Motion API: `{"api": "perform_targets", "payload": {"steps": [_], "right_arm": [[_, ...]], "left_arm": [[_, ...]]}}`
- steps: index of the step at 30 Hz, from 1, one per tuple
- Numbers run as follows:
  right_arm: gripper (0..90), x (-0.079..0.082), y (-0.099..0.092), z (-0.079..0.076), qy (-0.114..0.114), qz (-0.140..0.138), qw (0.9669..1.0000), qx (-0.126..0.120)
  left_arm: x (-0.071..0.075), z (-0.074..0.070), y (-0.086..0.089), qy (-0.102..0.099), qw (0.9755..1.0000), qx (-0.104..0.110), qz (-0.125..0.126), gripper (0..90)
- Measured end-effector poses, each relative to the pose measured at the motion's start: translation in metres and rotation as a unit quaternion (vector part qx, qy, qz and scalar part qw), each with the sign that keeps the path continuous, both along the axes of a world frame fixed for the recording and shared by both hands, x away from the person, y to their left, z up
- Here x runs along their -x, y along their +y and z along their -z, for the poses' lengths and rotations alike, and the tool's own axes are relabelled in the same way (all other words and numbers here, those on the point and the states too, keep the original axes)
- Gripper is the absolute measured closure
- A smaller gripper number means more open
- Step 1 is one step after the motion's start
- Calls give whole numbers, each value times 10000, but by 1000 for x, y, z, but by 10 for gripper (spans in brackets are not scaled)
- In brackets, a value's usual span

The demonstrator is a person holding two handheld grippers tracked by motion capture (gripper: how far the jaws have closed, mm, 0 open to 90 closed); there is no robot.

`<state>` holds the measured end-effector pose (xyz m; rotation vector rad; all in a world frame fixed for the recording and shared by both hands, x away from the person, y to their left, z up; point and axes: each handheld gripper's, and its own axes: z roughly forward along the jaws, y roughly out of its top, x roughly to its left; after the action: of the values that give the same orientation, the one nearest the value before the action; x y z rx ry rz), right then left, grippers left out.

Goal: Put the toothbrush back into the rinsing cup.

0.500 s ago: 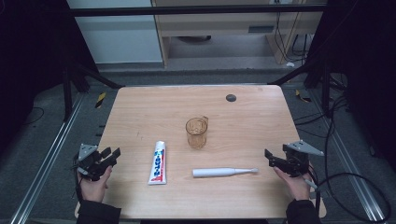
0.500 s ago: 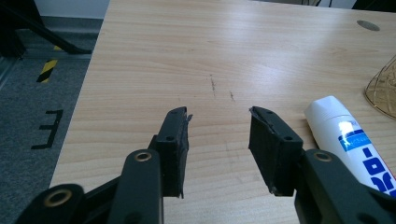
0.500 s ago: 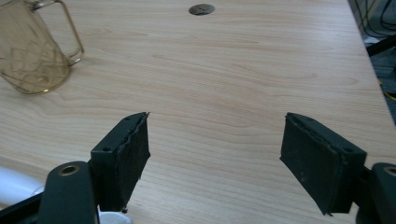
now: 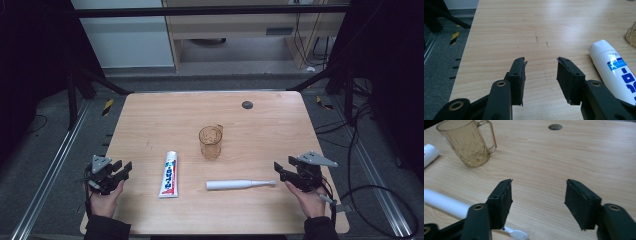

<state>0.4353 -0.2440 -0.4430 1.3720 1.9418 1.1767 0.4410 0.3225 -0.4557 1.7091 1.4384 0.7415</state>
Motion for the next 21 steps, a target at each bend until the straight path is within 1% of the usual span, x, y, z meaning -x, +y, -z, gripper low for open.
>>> {"api": "perform_targets", "payload": {"steps": [3,4,6,8,9,10,12,14,15,16,19,21], "right_arm": [[483,1,7,-1,49,-132,9999,12],[503,0,9,-1,50,-163,9999,10],[546,0,13,-2,68,-205,9998,-22],[568,-2,17,-3,63,-264,9996,20],[581,-2,19,-3,85,-282,9996,26],[601,-2,21,-3,85,-309,9995,-35],[618,-2,26,-5,118,-362,9993,-53],[645,-2,35,-7,126,-480,9987,-64],[645,-2,35,-7,126,-480,9987,-64],[663,-3,44,-7,162,-544,9984,-1],[702,-4,58,-6,197,-649,9977,-41],[742,-5,70,-5,239,-773,9967,21]], "left_arm": [[0,2,1,-30,10000,17,-38,571],[-1,2,1,-12,10000,27,-50,567],[-1,4,2,-9,9999,100,-91,560],[-2,5,2,39,9999,111,-83,556],[-1,5,2,24,9999,92,-81,550],[-1,4,2,6,9999,80,-70,544],[-1,3,2,-46,9999,105,-47,535],[-2,4,2,3,9999,90,-52,534],[-2,4,2,3,9999,90,-52,534],[-2,5,2,19,9999,113,-52,533],[-3,4,2,6,9999,85,-60,525],[-3,5,2,-8,10000,79,-55,523]]}}
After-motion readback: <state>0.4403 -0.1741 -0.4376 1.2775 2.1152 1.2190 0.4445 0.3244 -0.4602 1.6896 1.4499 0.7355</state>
